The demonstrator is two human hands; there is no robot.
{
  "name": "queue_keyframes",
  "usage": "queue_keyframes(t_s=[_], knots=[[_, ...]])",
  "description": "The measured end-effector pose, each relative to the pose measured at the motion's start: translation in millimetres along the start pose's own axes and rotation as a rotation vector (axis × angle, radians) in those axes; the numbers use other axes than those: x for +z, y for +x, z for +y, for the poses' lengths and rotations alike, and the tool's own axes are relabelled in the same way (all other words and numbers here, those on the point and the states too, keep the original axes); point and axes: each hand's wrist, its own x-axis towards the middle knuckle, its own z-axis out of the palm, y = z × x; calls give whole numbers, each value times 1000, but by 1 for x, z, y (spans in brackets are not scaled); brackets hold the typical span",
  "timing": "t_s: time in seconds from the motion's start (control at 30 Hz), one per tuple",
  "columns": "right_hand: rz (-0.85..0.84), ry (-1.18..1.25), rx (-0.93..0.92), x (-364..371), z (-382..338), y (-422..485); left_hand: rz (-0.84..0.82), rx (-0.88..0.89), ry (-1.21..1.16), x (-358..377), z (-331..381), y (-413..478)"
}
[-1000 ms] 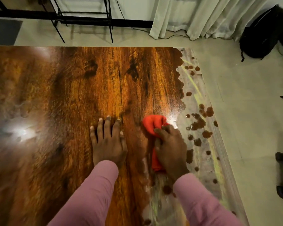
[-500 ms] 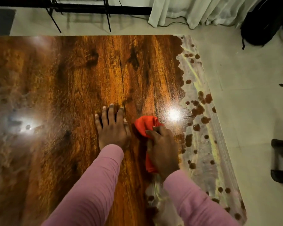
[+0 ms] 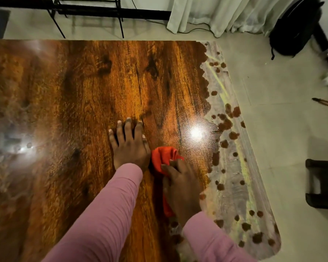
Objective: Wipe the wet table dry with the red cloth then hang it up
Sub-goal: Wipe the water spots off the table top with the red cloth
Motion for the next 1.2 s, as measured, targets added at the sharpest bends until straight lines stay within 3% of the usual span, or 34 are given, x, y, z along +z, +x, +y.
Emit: queue_keyframes(t_s=[0.23, 0.33, 0.5, 0.63, 0.8, 0.87, 1.0, 1.07, 1.2], knots=[[91, -51, 384, -27, 56, 12, 19, 15, -25, 0, -1, 2], [68, -37, 324, -18, 32, -1, 25, 11, -23, -1, 0, 0], [-22, -20, -30, -3, 8, -43, 53, 50, -38, -8, 1, -6], [29, -30, 266, -19, 46, -34, 62, 52, -64, -17, -2, -36], [87, -1, 394, -23, 49, -33, 38, 23, -63, -18, -16, -127], [53, 38, 374, -14, 35, -47, -19, -14, -44, -13, -18, -159], [-16, 37, 89, 1, 13, -84, -104, -5, -12, 2, -19, -183], [-24, 17, 35, -4, 22, -86, -95, 13, 9, 8, -21, -182], [45, -37, 209, -20, 54, -75, -37, 25, -9, 13, -22, -183]])
